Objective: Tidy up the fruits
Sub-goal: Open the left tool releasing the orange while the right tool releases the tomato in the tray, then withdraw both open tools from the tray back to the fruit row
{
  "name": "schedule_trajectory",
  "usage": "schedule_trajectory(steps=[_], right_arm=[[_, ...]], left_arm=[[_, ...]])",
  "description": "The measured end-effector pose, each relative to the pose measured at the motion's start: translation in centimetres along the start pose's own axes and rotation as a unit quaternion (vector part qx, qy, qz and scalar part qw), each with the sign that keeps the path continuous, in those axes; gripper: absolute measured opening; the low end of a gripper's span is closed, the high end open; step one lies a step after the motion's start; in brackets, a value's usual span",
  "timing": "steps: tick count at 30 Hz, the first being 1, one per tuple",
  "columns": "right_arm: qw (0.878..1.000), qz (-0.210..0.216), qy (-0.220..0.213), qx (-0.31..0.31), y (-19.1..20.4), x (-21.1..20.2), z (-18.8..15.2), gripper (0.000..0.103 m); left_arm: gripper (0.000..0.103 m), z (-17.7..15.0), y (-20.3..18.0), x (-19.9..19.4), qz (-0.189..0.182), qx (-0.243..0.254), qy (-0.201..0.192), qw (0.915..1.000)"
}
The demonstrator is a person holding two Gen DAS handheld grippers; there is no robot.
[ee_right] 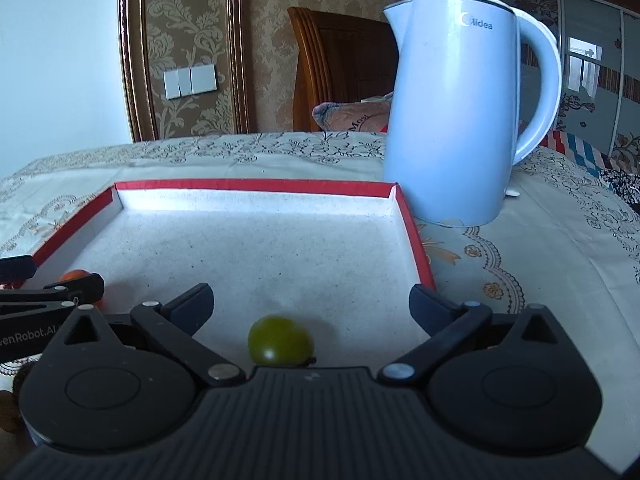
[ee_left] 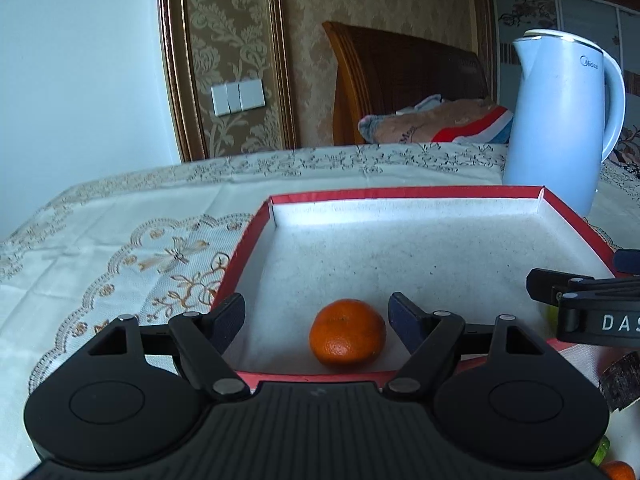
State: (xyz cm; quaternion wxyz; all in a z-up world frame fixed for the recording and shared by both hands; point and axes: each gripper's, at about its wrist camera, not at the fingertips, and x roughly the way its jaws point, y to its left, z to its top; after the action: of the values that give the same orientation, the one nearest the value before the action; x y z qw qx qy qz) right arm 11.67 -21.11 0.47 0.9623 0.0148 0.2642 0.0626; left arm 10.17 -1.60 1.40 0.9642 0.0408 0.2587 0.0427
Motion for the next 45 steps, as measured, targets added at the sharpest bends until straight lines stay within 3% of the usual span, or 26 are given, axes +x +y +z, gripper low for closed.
schedule_trajectory(steps=[20, 36, 43, 45], right_arm=[[0.999, 0.017, -0.024, 0.035, -1.0, -3.8, -2.2, 0.103], [0.998, 0.038, -0.010, 0.048, -1.6, -5.7, -4.1, 0.103], [0.998, 0.036, -0.008, 0.049, -1.7, -5.7, -4.1, 0.103], [0.998, 0.035, -0.008, 0.048, -1.6, -5.7, -4.1, 0.103]], left_arm=[[0.084, -2.3, 2.8, -4.4, -0.010, -0.048, -0.007, 0.9988], [0.084, -4.7, 1.2, -7.6, 0.000, 0.025, -0.035, 0.9991], [0.084, -6.1, 2.4, -8.2, -0.012, 0.027, -0.011, 0.9995], [0.084, -6.3, 3.1, -7.9, -0.034, 0.009, 0.008, 0.9993]])
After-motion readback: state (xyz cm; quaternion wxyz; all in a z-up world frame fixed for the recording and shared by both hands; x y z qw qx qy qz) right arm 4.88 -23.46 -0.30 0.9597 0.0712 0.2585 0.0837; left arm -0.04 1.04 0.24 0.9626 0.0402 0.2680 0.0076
